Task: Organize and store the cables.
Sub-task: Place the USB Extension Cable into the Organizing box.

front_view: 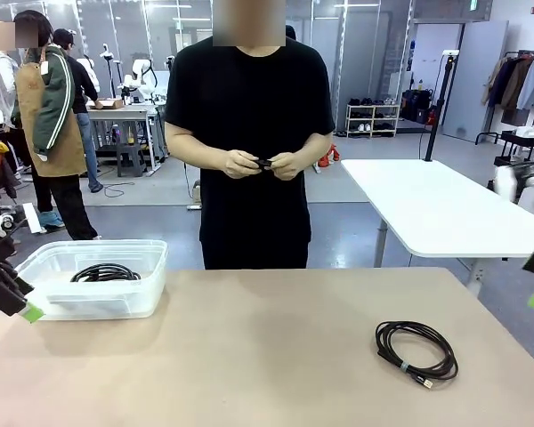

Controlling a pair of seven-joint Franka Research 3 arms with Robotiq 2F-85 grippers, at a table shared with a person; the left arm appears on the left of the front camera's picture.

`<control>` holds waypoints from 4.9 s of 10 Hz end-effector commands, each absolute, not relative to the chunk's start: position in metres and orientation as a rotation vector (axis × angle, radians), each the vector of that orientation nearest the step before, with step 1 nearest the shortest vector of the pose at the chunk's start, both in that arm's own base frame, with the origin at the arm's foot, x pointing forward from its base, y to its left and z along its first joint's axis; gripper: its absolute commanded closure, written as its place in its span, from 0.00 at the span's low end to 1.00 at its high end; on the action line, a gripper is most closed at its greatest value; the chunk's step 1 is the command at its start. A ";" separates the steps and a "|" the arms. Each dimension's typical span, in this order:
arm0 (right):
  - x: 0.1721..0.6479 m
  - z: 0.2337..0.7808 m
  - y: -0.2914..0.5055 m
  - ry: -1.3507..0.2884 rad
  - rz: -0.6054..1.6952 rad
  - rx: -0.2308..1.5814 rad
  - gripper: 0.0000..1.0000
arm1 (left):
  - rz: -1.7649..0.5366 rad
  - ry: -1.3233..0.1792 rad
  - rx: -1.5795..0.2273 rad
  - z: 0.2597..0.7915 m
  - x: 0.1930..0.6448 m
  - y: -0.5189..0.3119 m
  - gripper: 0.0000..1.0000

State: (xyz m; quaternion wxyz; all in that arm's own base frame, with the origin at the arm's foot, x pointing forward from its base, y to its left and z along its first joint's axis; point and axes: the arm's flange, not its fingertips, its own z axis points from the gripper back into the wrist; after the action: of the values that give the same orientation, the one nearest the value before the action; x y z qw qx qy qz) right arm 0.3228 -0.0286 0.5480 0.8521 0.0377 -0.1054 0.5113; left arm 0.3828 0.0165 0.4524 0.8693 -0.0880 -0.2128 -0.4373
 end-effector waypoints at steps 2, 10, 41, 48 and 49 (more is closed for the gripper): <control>0.350 0.517 0.020 -0.130 1.000 0.074 0.00 | -0.907 -0.423 -0.187 0.458 0.382 0.016 0.00; 0.370 0.360 0.087 -0.240 0.847 0.075 0.00 | -0.907 -0.423 -0.187 0.458 0.382 0.016 0.00; 0.429 0.376 0.155 -0.063 0.830 -0.017 0.87 | -0.907 -0.423 -0.187 0.458 0.382 0.016 0.00; 0.422 0.390 0.348 -0.103 0.993 0.062 0.87 | -0.907 -0.423 -0.187 0.458 0.382 0.016 0.00; 0.423 0.378 0.367 -0.099 1.014 0.090 0.87 | -0.907 -0.423 -0.187 0.458 0.382 0.016 0.00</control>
State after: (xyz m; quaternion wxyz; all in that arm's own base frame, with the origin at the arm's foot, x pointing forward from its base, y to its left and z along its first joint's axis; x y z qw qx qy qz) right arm 0.4082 0.3544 0.3859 0.8688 0.0374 -0.0415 0.4920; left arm 0.3827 0.0165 0.4527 0.8693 -0.0886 -0.2127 -0.4373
